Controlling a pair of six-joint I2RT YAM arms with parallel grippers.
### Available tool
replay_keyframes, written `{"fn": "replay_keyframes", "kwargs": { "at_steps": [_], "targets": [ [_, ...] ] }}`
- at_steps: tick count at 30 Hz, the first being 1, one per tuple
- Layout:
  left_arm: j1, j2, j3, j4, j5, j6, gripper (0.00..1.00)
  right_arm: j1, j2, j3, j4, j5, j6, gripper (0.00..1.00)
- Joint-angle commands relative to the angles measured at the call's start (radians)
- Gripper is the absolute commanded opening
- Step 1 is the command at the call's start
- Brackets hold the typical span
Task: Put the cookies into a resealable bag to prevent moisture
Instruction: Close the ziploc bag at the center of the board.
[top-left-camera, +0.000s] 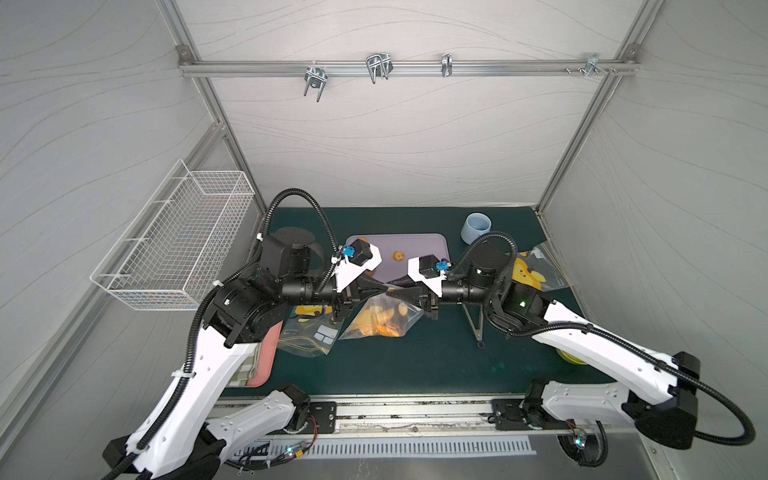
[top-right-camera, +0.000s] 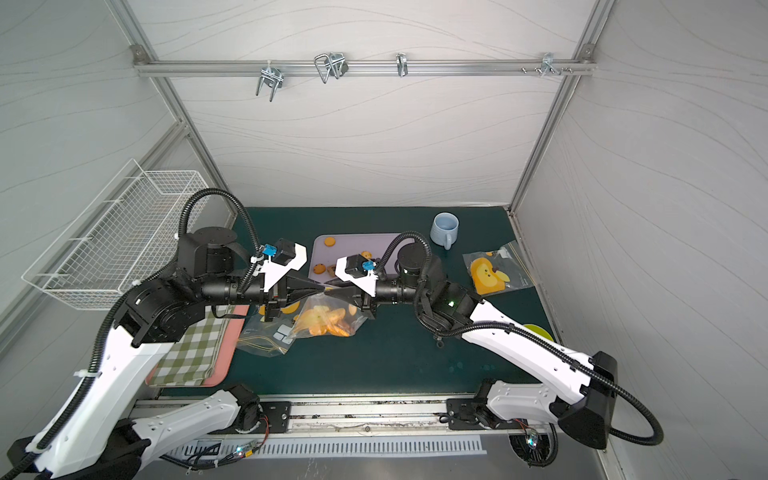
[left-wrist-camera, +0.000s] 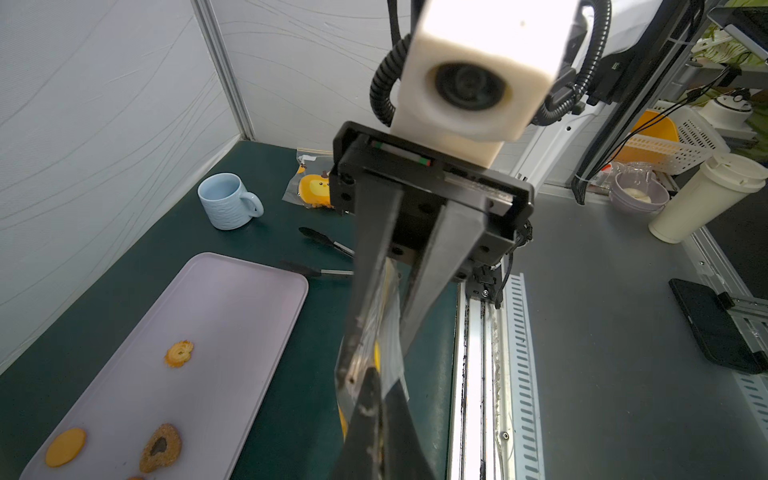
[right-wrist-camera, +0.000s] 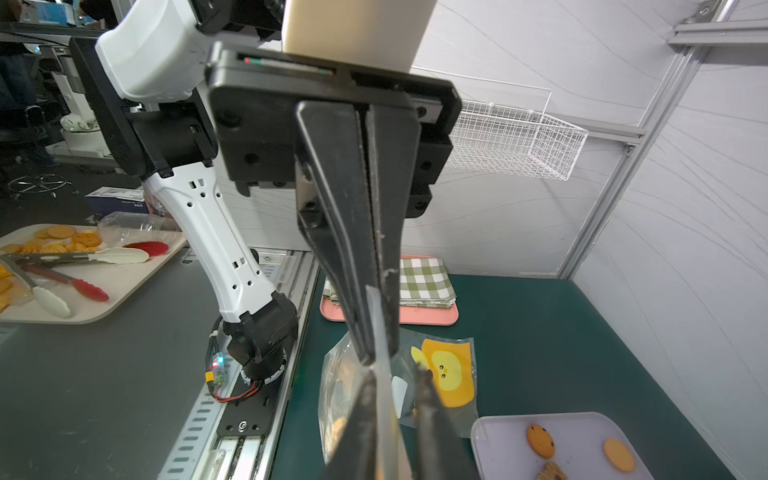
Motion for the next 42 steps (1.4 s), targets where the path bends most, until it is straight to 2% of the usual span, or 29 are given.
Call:
{"fn": "replay_keyframes", "kwargs": {
  "at_steps": [1, 3, 4, 5, 6, 7, 10, 16, 19, 20, 21, 24, 25, 26, 28, 29, 33, 35, 38, 40, 41, 42],
  "targets": [
    [0.0, -0.004, 0.011, 0.043, 0.021, 0.012, 0.0, 0.007, -0.016, -0.001, 0.04, 0.011, 0.007, 0.0],
    [0.0, -0.004, 0.011, 0.042, 0.021, 0.011, 0.0, 0.007, -0.016, 0.011, 0.007, -0.001, -0.008, 0.0],
    [-0.001, -0.004, 0.012, 0.042, 0.021, 0.013, 0.0, 0.007, -0.02, 0.009, 0.005, 0.002, -0.012, 0.04],
    [0.0, -0.006, 0.013, 0.041, 0.02, 0.013, 0.0, 0.007, -0.029, 0.001, 0.004, 0.007, -0.021, 0.39],
    [0.0, -0.006, 0.013, 0.043, 0.019, 0.013, 0.0, 0.007, -0.046, -0.02, 0.012, 0.021, -0.03, 0.64],
    [0.0, -0.008, 0.013, 0.042, 0.019, 0.013, 0.0, 0.007, -0.065, -0.044, 0.019, 0.039, -0.034, 0.73],
    [0.0, -0.011, 0.016, 0.039, 0.018, 0.016, 0.0, 0.003, -0.123, -0.087, -0.04, 0.074, -0.065, 0.78],
    [0.0, -0.015, 0.013, 0.033, 0.018, 0.021, 0.0, -0.023, -0.24, -0.186, -0.111, 0.119, -0.051, 0.77],
    [0.0, -0.015, 0.012, 0.039, 0.019, 0.019, 0.0, -0.048, -0.27, -0.208, -0.113, 0.122, -0.033, 0.69],
    [0.0, -0.014, 0.01, 0.041, 0.02, 0.017, 0.0, -0.054, -0.272, -0.209, -0.112, 0.118, -0.029, 0.65],
    [0.0, -0.013, 0.01, 0.041, 0.021, 0.017, 0.0, -0.06, -0.271, -0.205, -0.112, 0.111, -0.027, 0.54],
    [-0.001, -0.009, 0.012, 0.042, 0.021, 0.015, 0.0, -0.065, -0.256, -0.188, -0.117, 0.11, -0.03, 0.34],
    [0.0, -0.008, 0.012, 0.043, 0.021, 0.015, 0.0, -0.065, -0.252, -0.185, -0.113, 0.11, -0.03, 0.3],
    [0.0, -0.008, 0.013, 0.043, 0.021, 0.014, 0.0, -0.065, -0.25, -0.184, -0.102, 0.104, -0.027, 0.31],
    [0.0, -0.005, 0.01, 0.043, 0.024, 0.014, 0.0, -0.065, -0.241, -0.179, -0.089, 0.091, -0.022, 0.47],
    [0.0, -0.003, 0.01, 0.043, 0.024, 0.013, 0.0, -0.065, -0.234, -0.173, -0.085, 0.082, -0.02, 0.49],
    [0.0, 0.002, 0.008, 0.049, 0.03, 0.012, 0.0, -0.065, -0.208, -0.151, -0.078, 0.062, -0.011, 0.44],
    [0.0, 0.003, 0.006, 0.052, 0.03, 0.01, 0.0, -0.065, -0.204, -0.151, -0.062, 0.062, -0.003, 0.32],
    [0.0, 0.004, 0.001, 0.056, 0.03, 0.006, 0.0, -0.065, -0.203, -0.148, -0.049, 0.064, 0.018, 0.0],
    [0.0, -0.001, -0.01, 0.07, 0.022, -0.002, 0.0, -0.065, -0.203, -0.149, -0.057, 0.08, 0.035, 0.0],
    [0.0, -0.005, -0.018, 0.086, 0.015, -0.012, 0.07, -0.065, -0.203, -0.148, -0.068, 0.092, 0.04, 0.0],
    [-0.001, -0.011, -0.031, 0.109, 0.004, -0.03, 0.28, -0.065, -0.205, -0.145, -0.091, 0.106, 0.045, 0.0]
  ]
}}
